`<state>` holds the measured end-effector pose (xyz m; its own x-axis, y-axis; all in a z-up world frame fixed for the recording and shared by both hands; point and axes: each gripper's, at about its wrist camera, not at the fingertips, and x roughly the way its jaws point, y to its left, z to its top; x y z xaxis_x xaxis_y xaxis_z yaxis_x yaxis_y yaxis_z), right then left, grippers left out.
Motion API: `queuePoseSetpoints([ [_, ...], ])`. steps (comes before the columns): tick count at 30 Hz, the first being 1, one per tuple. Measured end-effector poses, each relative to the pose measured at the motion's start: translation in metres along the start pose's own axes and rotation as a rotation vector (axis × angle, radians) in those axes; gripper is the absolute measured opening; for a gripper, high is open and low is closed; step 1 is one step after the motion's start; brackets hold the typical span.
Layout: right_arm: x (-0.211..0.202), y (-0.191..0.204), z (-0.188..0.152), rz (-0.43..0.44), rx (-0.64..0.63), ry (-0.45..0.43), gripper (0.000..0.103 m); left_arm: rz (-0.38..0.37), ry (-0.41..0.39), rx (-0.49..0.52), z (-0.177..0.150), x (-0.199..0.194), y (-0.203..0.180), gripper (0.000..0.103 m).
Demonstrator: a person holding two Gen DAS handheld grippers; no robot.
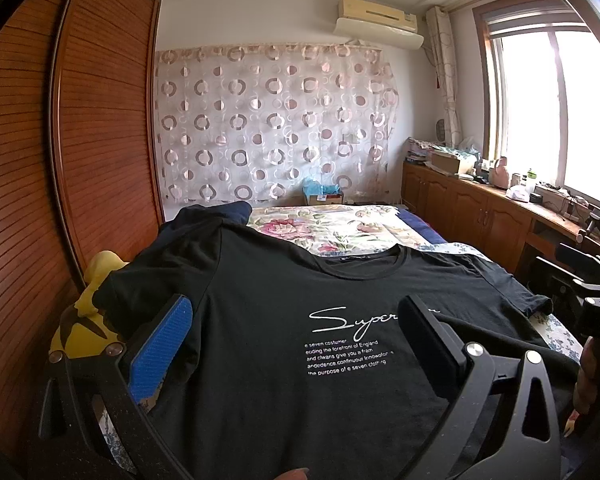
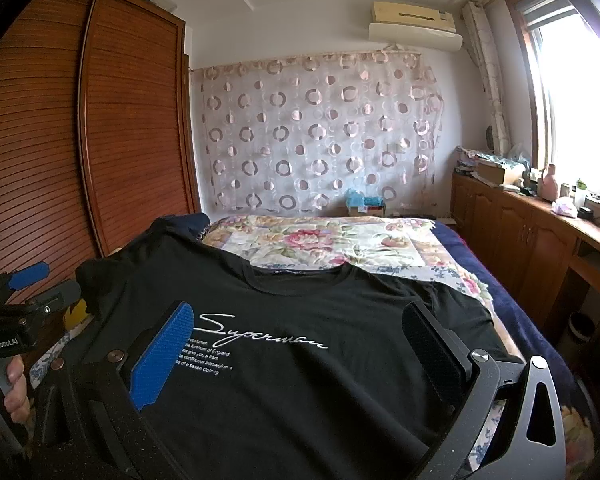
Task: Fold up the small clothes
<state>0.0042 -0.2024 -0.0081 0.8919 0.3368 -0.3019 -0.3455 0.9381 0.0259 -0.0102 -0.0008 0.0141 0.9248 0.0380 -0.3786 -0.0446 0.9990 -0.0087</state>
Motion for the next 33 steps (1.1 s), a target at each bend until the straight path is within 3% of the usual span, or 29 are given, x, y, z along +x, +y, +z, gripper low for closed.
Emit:
queuePoseSetpoints([
  [33, -0.0010, -0.0022, -0.0014, 0.021, 0.000, 0.003, 0.103, 0.000, -0.005, 0.002, -0.0016, -0.0012, -0.0008, 0.103],
])
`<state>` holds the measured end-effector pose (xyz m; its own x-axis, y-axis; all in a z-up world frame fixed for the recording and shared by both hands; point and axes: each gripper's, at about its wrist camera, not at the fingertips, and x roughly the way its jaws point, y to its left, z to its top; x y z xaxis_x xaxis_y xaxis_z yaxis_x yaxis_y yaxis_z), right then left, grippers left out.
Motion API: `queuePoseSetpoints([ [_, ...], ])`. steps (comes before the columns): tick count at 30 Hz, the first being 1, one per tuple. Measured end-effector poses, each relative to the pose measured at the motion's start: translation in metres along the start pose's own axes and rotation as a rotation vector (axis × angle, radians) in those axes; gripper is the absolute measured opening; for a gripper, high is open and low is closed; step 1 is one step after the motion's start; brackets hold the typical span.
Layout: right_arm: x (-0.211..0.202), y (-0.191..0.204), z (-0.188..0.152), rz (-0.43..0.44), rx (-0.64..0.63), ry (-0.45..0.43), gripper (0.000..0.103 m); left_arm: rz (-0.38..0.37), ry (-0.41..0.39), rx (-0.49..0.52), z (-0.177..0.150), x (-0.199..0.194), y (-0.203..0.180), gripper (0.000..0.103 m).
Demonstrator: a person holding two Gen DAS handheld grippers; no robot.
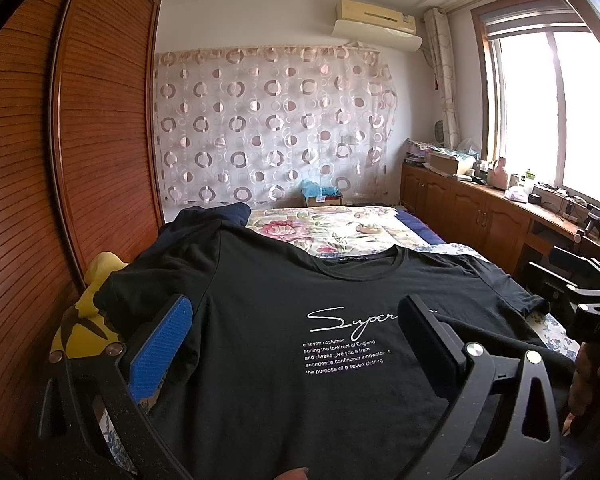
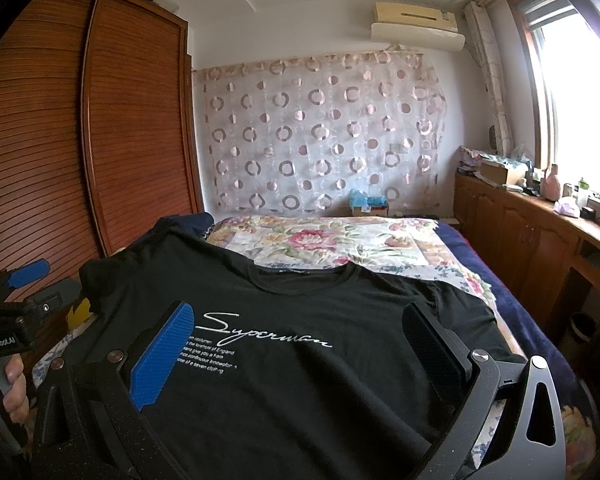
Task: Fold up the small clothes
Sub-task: 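Lower the left gripper to the shirt's side edge and grasp it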
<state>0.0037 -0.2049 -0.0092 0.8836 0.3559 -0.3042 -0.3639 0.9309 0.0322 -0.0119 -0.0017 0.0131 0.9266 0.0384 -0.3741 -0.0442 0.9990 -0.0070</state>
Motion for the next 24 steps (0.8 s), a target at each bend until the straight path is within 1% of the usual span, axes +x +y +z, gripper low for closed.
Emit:
queuePoseSetpoints([
  [5, 0.003, 0.000, -0.001, 0.006, -0.008, 0.010, 0.103, -0.001, 0.003, 0.000, 0.000, 0.000, -0.001, 0.103],
  [12, 0.012, 0.003, -0.002, 0.022, -0.026, 0.037, 0.103, 0.003, 0.033, 0.002, 0.001, -0.003, 0.004, 0.103],
  [24, 0.028, 0.000, 0.005, 0.078, -0.037, 0.091, 0.103, 0.016, 0.107, 0.008, -0.012, 0.018, 0.041, 0.103],
])
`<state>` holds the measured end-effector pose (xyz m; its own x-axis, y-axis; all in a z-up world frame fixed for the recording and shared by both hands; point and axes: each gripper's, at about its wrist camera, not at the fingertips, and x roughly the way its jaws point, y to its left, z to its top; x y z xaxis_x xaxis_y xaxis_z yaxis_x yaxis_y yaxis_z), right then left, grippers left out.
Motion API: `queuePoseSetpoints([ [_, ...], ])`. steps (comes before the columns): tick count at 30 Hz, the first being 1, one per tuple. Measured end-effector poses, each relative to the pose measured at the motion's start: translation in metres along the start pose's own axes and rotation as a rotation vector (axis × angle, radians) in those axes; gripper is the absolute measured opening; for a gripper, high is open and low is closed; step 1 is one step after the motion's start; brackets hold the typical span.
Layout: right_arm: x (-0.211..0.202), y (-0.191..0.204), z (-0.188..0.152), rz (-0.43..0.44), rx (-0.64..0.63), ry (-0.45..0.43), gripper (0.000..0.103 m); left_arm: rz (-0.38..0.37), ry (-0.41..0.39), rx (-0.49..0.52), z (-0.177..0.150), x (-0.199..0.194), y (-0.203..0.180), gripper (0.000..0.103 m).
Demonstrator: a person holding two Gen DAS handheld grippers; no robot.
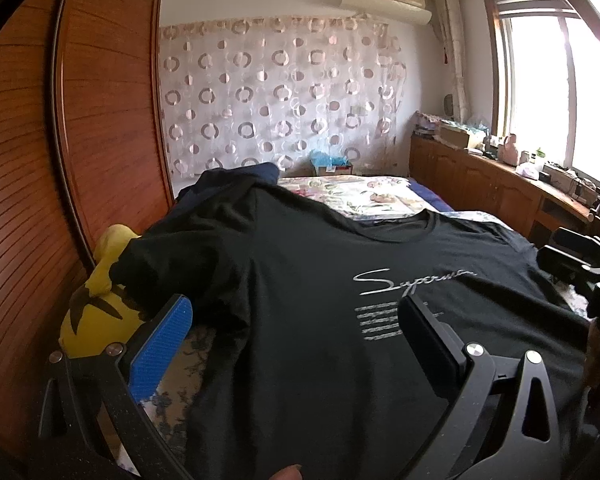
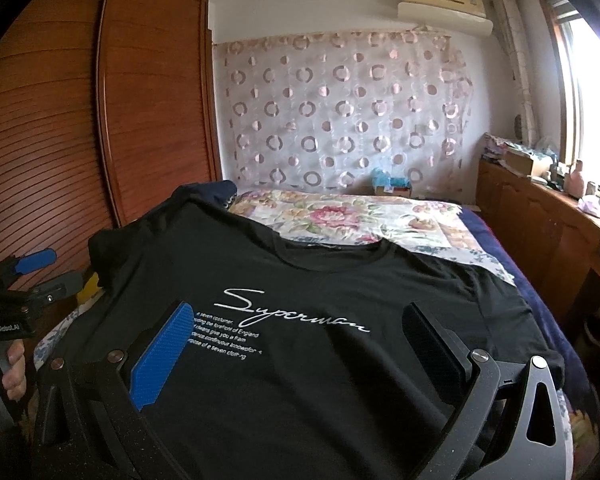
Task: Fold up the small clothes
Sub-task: 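Lower the left gripper to the shirt's side edge and grasp it, then fold the held side edge over the shirt body with the left gripper and release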
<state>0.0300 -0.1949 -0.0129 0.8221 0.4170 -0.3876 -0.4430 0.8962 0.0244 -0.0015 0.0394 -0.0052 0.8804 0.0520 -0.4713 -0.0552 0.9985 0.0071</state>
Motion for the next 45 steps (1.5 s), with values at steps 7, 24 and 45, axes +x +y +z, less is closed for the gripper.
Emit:
queuePoseSetpoints([
  [7, 0.008, -0.002, 0.002, 0.049, -0.009, 0.021, 0.103, -0.002, 0.016, 0.006, 0.001, 0.014, 0.034, 0.101],
  [24, 0.048, -0.017, 0.020, 0.214, -0.091, 0.136, 0.103, 0.074, 0.138, -0.065, 0.021, 0.082, 0.140, 0.063],
  [45, 0.043, -0.022, 0.015, 0.207, -0.054, 0.107, 0.103, 0.061, 0.132, 0.015, 0.048, 0.098, 0.138, 0.007],
])
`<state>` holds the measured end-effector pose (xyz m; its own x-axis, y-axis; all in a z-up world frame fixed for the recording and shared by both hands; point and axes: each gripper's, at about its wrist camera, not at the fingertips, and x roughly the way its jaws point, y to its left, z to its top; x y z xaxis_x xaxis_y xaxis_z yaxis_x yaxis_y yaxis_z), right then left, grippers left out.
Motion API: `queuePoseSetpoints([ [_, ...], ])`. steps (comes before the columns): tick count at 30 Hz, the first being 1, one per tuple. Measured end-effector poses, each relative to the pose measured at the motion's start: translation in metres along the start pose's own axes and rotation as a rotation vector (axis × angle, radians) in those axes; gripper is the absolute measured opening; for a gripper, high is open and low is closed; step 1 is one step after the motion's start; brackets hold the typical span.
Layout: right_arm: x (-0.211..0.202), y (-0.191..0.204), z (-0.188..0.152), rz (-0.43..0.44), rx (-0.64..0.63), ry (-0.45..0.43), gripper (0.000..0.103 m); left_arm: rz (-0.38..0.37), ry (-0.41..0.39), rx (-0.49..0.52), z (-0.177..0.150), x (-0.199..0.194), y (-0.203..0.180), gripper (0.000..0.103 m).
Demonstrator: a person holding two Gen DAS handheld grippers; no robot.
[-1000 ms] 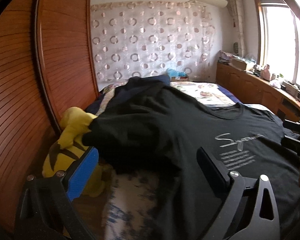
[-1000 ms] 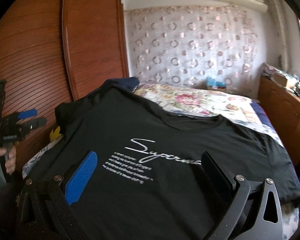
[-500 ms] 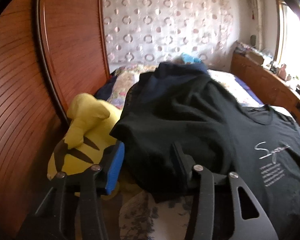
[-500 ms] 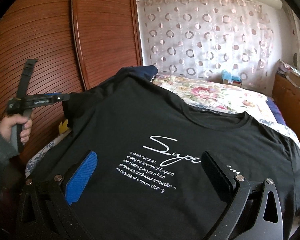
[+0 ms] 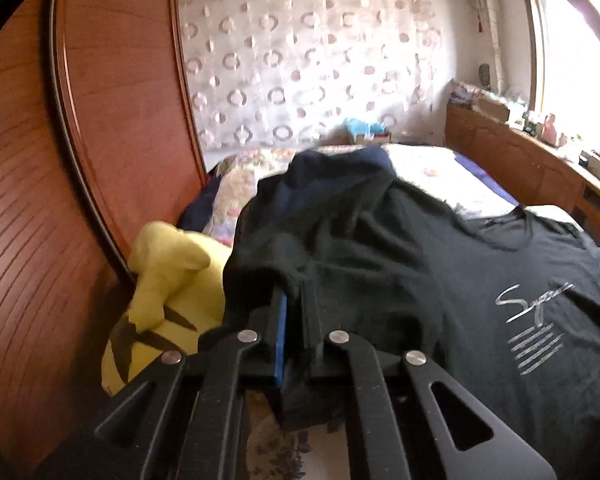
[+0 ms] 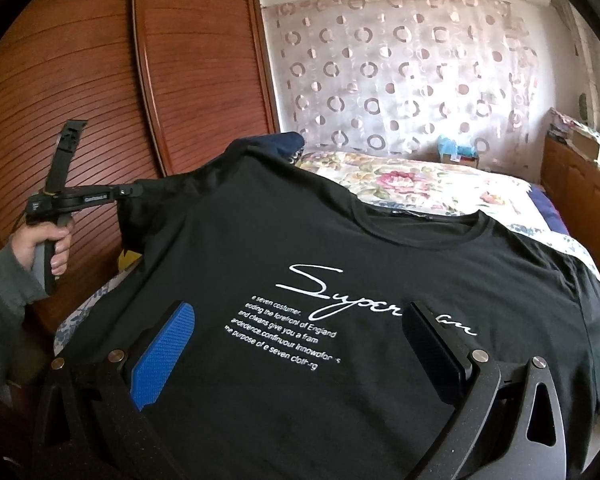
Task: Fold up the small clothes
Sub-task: 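Fold the held side edge over the shirt body with the left gripper and release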
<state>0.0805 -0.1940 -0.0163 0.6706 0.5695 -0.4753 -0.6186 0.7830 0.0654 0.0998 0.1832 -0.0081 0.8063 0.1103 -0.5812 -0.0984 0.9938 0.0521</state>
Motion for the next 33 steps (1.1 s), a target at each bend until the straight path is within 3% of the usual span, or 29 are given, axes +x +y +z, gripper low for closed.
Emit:
queuePoseSetpoints([
  [7, -0.001, -0.006, -0.001, -0.013, 0.024, -0.009, 0.103, -0.057, -0.057, 0.023, 0.023, -0.022, -0.021, 0.005],
  [16, -0.013, -0.021, 0.001, -0.067, 0.062, -0.047, 0.103, -0.237, -0.113, 0.140, 0.063, -0.038, -0.106, 0.006],
  [18, -0.013, -0.023, -0.001, -0.075, 0.069, -0.049, 0.103, -0.267, -0.113, 0.160, 0.064, -0.039, -0.118, 0.016],
  [19, -0.014, -0.023, -0.002, -0.080, 0.071, -0.048, 0.103, -0.269, -0.118, 0.165, 0.067, -0.041, -0.122, 0.029],
  [24, -0.008, -0.018, -0.007, -0.089, 0.072, -0.027, 0.103, -0.289, -0.139, 0.149, 0.060, -0.055, -0.112, 0.070],
  [29, 0.000, -0.013, 0.000, -0.036, 0.072, -0.014, 0.098, -0.275, -0.125, 0.135, 0.044, -0.058, -0.105, 0.078],
  [33, 0.017, -0.006, 0.009, 0.021, 0.028, 0.006, 0.080, -0.231, -0.118, 0.097, 0.020, -0.060, -0.096, 0.078],
])
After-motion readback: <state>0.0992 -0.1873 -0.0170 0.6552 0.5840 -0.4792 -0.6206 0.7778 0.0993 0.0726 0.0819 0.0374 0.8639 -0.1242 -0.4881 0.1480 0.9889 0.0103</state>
